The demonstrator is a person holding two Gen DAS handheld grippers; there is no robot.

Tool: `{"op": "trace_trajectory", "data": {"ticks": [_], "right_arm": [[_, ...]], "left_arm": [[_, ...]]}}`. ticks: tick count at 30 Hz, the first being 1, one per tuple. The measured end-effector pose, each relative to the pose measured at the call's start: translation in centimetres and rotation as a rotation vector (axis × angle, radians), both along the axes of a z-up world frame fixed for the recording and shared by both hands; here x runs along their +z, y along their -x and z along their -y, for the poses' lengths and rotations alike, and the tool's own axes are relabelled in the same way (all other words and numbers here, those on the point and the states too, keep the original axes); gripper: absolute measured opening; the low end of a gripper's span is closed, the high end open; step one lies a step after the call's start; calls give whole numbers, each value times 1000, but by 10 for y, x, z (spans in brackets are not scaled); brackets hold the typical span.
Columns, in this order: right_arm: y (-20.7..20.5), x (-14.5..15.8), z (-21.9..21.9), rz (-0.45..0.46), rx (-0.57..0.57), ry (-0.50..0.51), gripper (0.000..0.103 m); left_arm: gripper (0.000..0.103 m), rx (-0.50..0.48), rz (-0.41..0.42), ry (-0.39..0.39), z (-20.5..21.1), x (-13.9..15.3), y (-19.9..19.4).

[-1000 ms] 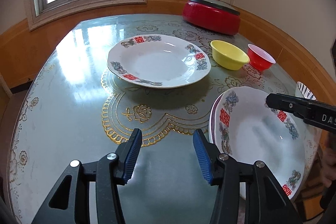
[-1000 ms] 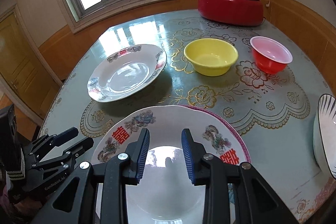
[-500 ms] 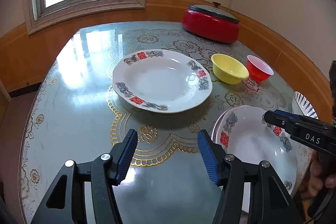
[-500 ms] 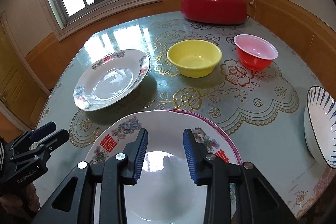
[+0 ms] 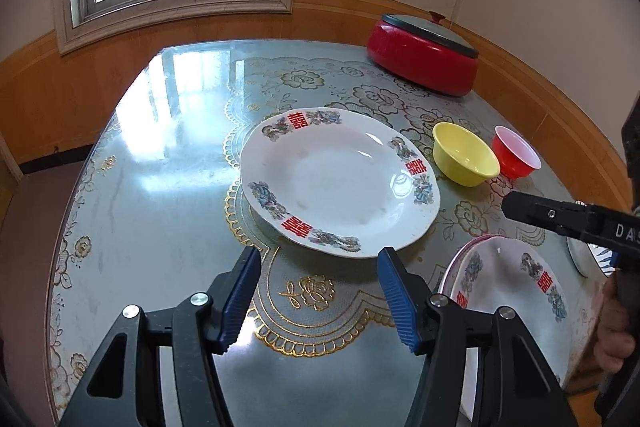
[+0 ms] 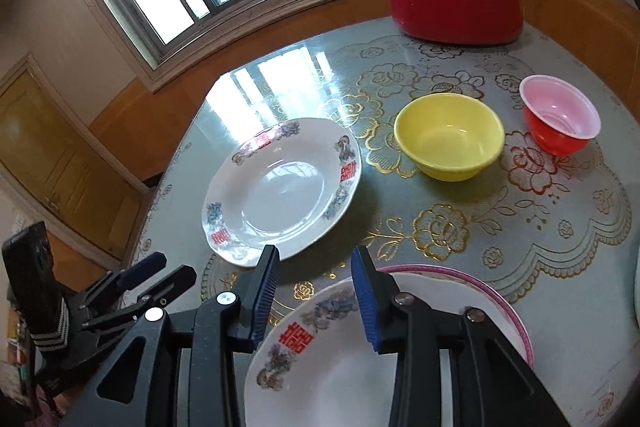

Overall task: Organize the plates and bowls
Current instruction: 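Grasp the rim of the second double-happiness plate with the left tool while the right tool grasps it too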

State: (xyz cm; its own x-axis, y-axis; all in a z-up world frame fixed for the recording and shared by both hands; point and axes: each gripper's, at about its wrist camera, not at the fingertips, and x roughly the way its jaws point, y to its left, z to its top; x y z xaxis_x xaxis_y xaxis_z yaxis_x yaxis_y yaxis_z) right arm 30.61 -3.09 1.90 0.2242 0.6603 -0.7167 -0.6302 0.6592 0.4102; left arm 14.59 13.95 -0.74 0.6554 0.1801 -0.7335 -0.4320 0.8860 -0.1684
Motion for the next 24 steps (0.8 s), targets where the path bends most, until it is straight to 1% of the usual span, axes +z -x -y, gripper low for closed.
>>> {"op": "trace_trajectory", "data": {"ticks": [1,5,9,11,13,15,18,24], "right_arm": [[-7,-2,-3,-14,-5,4,39],[-34,-16,-11,-101,-32,-3,40],[-56,-30,-16,-163,-69,-16,42],[-67,-37,-18,-200,-82,-34,47],[-75,-42,-20,-211,-101,-27,48],[-82,-44,-25,-214,-96,-29,48],[-90,-51,-37,-224,-87,-6,48],[-101,-68,-59,-262,-72,15,48]], "left_arm": [[61,7,1,17,-5,-2,-1],[61,28,0,69,-23,-8,-5],[61,41,21,70,-38,-8,-9],[61,52,17,78,-46,-10,-14],[61,57,6,70,-53,-13,-20],[61,61,2,64,-59,-15,-26],[61,53,-10,55,-67,-22,-34],[60,35,-12,74,-84,-31,-52]]}}
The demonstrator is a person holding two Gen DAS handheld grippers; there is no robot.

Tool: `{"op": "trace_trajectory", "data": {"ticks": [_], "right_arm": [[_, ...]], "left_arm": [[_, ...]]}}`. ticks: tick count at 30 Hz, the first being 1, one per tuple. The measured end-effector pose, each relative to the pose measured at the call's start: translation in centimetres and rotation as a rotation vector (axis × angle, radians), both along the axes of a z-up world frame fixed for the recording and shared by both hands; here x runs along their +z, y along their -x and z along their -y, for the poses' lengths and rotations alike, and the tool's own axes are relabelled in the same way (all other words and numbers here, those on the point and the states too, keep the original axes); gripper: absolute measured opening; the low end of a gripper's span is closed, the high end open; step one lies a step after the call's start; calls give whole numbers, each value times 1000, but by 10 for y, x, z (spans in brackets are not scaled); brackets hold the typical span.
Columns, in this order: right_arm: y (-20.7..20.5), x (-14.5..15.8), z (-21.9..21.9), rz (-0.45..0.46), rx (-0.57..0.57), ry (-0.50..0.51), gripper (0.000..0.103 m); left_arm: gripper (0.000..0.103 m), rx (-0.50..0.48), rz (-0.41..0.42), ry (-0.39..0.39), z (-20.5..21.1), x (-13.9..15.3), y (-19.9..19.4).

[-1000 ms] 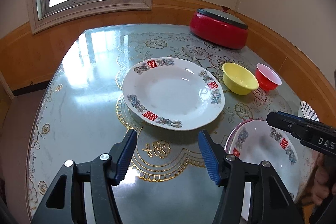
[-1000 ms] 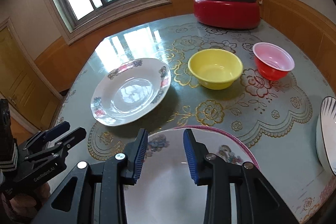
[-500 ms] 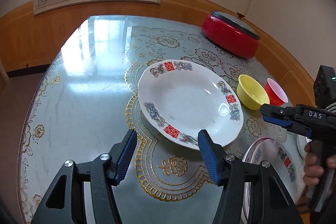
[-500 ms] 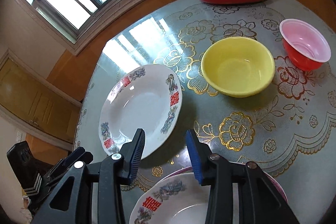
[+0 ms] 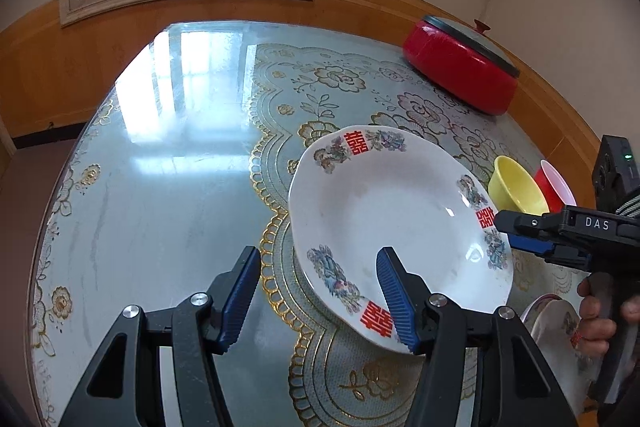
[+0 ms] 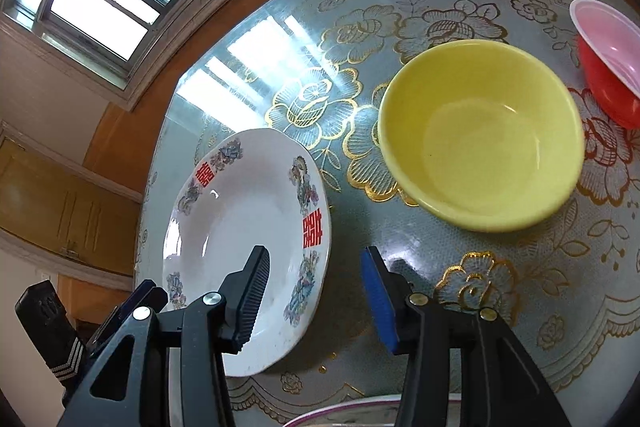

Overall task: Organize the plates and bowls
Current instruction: 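Grasp the rim of the second double-happiness plate with the left tool while the right tool grasps it too, then lift the double-happiness plate with both tools and carry it toward the plate stack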

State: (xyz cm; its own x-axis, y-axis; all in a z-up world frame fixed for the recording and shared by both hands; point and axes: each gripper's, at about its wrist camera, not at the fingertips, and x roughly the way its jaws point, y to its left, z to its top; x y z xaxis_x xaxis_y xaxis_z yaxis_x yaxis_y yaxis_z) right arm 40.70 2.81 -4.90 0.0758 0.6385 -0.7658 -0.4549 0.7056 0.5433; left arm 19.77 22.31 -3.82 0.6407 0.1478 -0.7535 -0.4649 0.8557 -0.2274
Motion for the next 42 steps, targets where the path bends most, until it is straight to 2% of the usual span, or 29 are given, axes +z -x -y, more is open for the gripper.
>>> {"op": "trace_trajectory", "data": {"ticks": [2,5,8,10,12,13,14,17,25,29,31,37,40,42], "right_arm": [[-2,-4,-7,1,15,4,48],[-2,-9,-19,0,48,2,48],[0,-14,-29,8,77,13,48],[2,-13,-35,31,94,22,46],[5,-12,-42,55,111,39,46],[7,-10,-45,81,122,61,44],[8,-10,-48,108,133,84,42],[10,-9,-54,164,145,148,27],[8,-7,-46,166,166,159,26],[10,-8,-37,151,169,157,26],[9,-9,-31,137,166,144,26],[18,-7,-31,230,150,176,29],[21,-6,-25,240,126,155,27],[23,-1,-18,239,122,133,25]], "left_arm": [[60,-9,-1,6,-5,-2,-6],[47,-24,-16,29,-12,-10,-18],[47,-39,-22,68,-17,-18,-29],[47,-46,-21,61,-17,-20,-34],[41,-61,-30,61,-16,-23,-40],[40,-57,-36,50,-16,-24,-42],[34,-50,-44,39,-17,-26,-43],[29,-34,-35,56,-21,-29,-41],[28,-59,-29,54,-8,-28,-26],[26,-51,-25,102,-3,-27,-19],[25,-56,-17,101,4,-25,-14],[26,-28,-12,103,9,-29,-16],[26,-40,4,59,18,-23,-12],[26,-47,25,74,20,-18,-6]]}}
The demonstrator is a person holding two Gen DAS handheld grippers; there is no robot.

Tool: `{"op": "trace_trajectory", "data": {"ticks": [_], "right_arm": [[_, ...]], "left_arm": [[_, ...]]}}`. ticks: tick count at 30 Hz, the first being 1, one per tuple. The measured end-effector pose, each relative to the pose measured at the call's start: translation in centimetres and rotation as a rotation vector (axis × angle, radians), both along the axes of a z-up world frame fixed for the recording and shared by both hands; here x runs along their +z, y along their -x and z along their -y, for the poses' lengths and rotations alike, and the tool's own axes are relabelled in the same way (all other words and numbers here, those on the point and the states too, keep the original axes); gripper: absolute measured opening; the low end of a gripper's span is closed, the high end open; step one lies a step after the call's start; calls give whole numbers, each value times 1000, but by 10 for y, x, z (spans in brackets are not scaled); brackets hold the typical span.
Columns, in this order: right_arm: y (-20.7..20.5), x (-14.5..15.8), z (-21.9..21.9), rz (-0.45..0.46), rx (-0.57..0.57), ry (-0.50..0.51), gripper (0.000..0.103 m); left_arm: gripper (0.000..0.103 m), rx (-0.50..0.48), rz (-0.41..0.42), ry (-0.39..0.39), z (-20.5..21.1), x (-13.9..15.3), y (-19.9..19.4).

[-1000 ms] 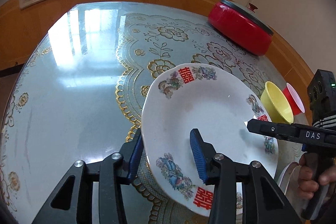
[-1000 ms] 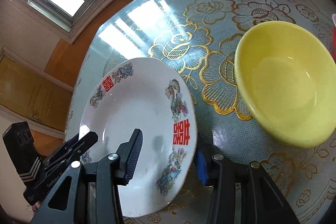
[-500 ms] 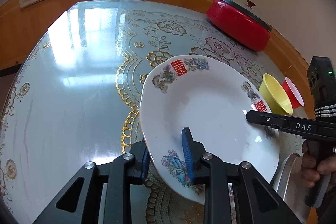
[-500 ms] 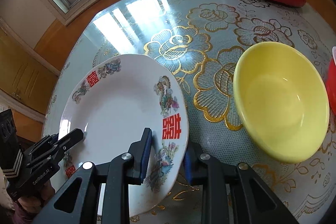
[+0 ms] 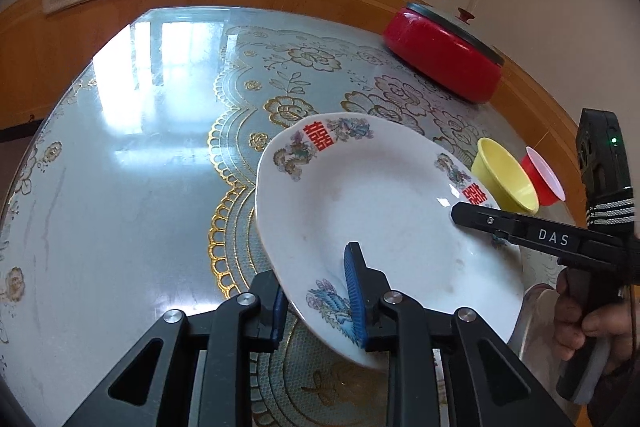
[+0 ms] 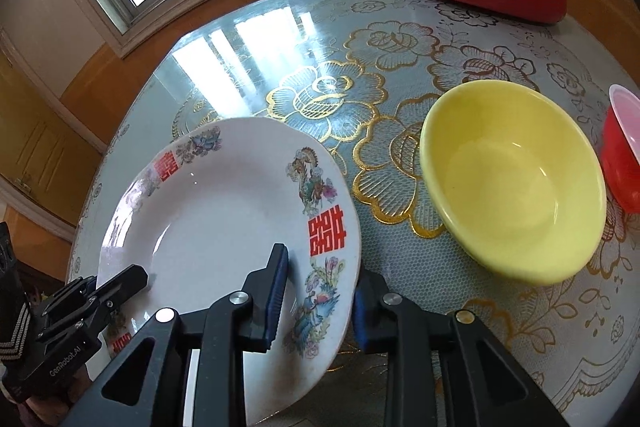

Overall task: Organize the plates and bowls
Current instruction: 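Lift the double-happiness plate with both tools and carry it toward the plate stack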

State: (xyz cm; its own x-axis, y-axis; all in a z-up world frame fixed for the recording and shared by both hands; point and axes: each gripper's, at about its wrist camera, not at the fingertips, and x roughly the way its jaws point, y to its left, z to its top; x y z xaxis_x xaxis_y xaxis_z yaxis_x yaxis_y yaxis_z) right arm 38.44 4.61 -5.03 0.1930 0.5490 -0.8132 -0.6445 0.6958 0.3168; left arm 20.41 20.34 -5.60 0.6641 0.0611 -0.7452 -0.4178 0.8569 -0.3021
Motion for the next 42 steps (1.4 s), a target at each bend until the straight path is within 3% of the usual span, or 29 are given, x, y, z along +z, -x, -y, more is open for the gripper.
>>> {"op": "trace_trajectory", "data": {"ticks": [23,33,42], "right_arm": [[41,29,26,93,50,-38,24],[63,57,67,141,30,-77,24],[79,65,121,158,-24,-93,24]], "left_arm": [[27,-15,83,-41,28,29,37],[27,-54,135,-76,61,56,50],[27,-129,147,-82,101,67,54]]}}
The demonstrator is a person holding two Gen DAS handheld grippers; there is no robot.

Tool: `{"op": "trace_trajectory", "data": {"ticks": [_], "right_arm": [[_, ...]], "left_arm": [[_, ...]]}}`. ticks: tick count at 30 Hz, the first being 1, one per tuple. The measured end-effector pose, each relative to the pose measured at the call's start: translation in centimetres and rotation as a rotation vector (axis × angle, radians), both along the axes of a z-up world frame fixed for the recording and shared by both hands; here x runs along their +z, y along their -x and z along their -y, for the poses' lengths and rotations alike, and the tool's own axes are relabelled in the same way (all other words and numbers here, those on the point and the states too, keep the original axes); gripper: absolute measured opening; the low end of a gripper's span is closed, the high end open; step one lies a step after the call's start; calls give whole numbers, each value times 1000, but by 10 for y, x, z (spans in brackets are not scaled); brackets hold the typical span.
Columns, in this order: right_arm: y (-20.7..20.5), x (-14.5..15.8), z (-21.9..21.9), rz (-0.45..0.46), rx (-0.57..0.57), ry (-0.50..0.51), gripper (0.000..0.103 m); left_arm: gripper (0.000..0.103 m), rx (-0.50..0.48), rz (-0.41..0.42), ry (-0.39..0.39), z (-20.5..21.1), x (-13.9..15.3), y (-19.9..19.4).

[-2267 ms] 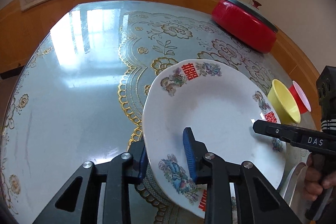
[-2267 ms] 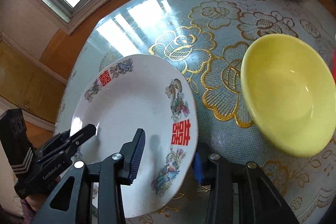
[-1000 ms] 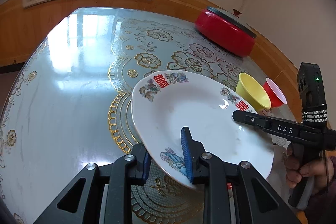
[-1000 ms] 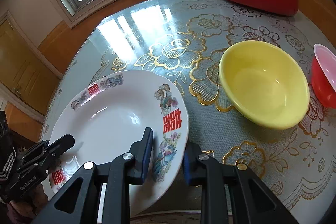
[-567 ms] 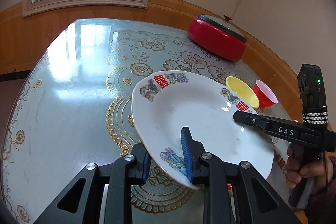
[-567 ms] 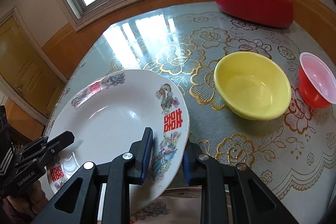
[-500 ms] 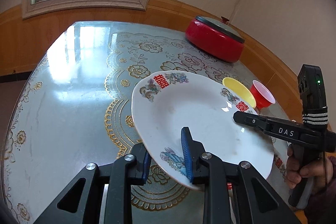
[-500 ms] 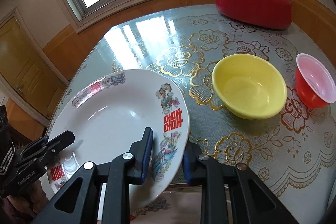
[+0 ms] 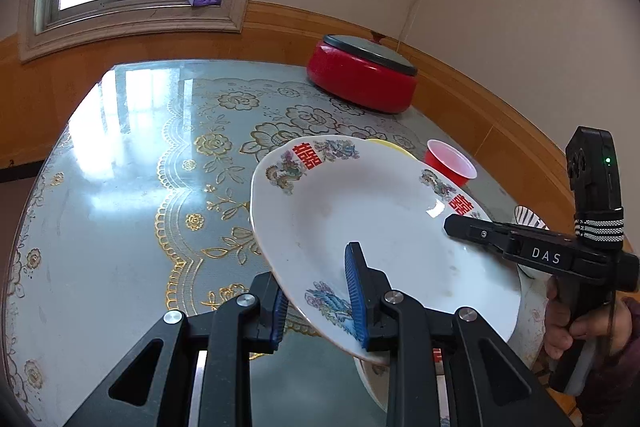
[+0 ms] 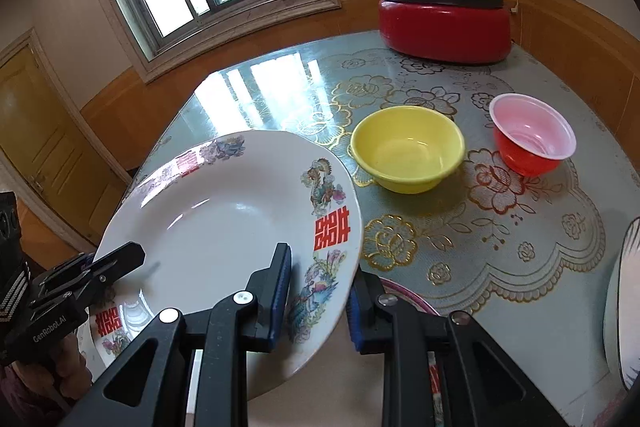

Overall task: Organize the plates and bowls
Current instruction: 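Lift the double-happiness plate with both tools and carry it toward the plate stack, then lower the held plate onto the stacked plates with both tools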

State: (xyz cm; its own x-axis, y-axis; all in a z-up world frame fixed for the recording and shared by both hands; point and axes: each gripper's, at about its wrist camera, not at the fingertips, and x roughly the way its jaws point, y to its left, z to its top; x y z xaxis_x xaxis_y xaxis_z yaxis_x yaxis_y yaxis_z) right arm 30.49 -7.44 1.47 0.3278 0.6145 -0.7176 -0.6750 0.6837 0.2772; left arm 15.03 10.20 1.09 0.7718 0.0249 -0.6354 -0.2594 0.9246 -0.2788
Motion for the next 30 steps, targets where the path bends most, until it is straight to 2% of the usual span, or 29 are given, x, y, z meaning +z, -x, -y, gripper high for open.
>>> {"op": "trace_trajectory", "data": {"ticks": [10,15,22,30], "right_arm": [[30,-7,64,1,-88,11,24],[42,-18,86,-29,-127,10,24],[54,-31,100,-47,-158,11,24],[60,-40,105,-21,-187,42,24]], "left_arm": [[27,-117,-3,15,49,-7,7],[28,-153,-16,9,66,-12,11],[28,-173,-35,6,79,-22,18],[29,-189,-68,14,84,-37,12]]}}
